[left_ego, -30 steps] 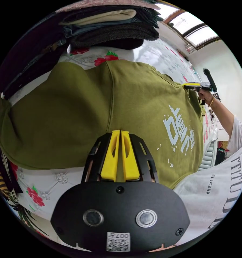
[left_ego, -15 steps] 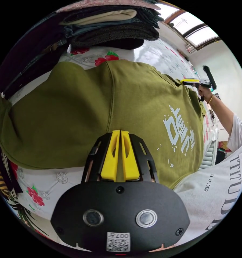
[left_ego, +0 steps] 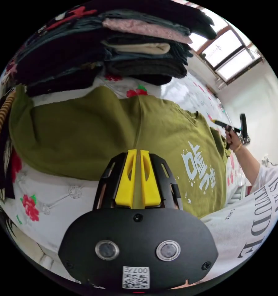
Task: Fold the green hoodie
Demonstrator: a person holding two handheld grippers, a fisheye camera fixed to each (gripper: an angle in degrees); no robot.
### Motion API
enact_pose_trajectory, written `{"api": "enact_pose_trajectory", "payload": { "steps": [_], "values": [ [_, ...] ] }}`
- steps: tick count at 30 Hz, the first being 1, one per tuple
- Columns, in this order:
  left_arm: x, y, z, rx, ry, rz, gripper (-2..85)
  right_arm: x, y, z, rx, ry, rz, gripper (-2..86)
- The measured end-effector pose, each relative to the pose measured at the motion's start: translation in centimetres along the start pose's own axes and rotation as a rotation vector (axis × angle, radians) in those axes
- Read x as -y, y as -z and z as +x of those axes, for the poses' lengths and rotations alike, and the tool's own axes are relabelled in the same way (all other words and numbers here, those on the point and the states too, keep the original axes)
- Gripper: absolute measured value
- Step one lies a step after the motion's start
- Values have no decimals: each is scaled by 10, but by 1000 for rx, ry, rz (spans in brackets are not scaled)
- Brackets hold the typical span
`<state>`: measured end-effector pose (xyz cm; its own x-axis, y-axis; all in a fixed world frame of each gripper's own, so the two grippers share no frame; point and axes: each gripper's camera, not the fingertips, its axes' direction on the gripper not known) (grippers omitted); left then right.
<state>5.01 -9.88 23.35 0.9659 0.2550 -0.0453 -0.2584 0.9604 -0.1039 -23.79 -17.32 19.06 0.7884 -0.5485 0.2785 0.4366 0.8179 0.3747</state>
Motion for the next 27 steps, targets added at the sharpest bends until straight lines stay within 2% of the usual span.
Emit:
{"api": "enact_pose_trajectory", "payload": {
  "steps": [1,3,6,9,11,14,16,18,19,22,25,27],
  "values": [
    [-2,10,-5,41,29,39,32,-20,0,-6,-7,8,-16,8],
    [-6,47,-26,248,121,152,63,-44,-5,-8,-4,10,-76,10],
    [8,75,-60,416,204,230,87,-65,-9,13,-21,-27,-228,11],
    [31,82,-104,465,310,237,104,-70,28,70,-163,-206,-161,8],
    [43,74,-131,504,376,195,105,-77,54,120,-80,-382,-117,3],
    [49,60,-175,536,536,112,100,-80,82,122,-24,-407,-30,6],
    [48,50,-193,495,588,74,83,-79,88,99,-51,-327,-53,11],
    [44,44,-203,412,594,56,14,-80,87,72,-35,-259,-77,19],
    [43,45,-202,393,585,66,10,-83,87,55,-1,-224,-78,25],
    [36,71,-185,266,520,218,-4,-92,88,16,96,-165,-66,35],
    [34,114,-136,95,342,398,-6,-102,100,-14,182,-139,-26,43],
    [33,150,-64,-71,19,498,-6,-110,112,-27,218,-132,4,47]
  ]
}}
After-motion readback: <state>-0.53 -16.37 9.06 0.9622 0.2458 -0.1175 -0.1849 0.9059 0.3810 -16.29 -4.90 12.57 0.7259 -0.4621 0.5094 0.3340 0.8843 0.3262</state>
